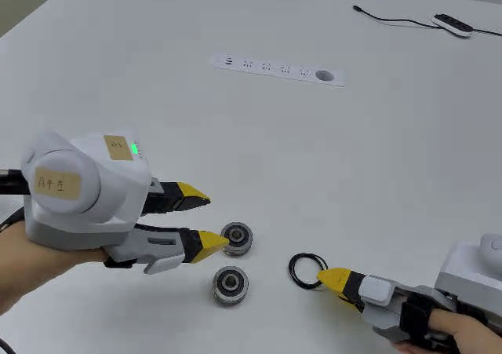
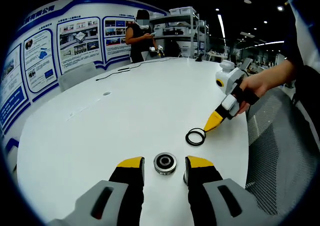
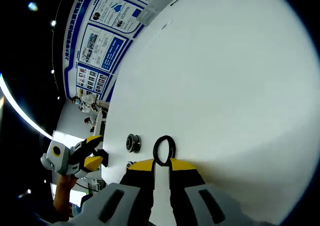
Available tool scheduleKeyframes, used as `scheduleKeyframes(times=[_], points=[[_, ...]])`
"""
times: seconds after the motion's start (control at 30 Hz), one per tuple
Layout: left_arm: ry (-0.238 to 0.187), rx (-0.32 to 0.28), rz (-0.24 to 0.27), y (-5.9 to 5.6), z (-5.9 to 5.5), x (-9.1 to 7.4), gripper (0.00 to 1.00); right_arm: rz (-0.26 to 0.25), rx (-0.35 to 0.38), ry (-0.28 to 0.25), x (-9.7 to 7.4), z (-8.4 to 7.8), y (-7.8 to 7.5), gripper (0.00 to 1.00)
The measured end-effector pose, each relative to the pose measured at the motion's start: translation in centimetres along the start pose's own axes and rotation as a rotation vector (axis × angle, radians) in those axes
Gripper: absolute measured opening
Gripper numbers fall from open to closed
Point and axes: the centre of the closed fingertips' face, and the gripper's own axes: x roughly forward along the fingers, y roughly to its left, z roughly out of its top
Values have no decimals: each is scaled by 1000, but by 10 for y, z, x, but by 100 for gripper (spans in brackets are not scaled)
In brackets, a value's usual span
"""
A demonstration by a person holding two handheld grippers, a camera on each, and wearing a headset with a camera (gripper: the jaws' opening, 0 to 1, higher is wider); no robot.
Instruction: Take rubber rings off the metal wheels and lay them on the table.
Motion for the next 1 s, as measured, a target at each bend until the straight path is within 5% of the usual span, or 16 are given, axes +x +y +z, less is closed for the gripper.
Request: scheduleKeyframes(times=[0.47,0.73,0.87,1.0], points=[[-22,-1,15,1,4,-7,35,14,-56,1,-9,-3,8,22],[-51,-15,48,7,6,-16,40,31,-228,-96,-19,18,16,31],[-132,-29,58,6,19,-25,44,43,-324,-144,-27,28,23,33],[-150,-24,68,6,20,-33,48,68,-467,-159,-33,32,33,39]])
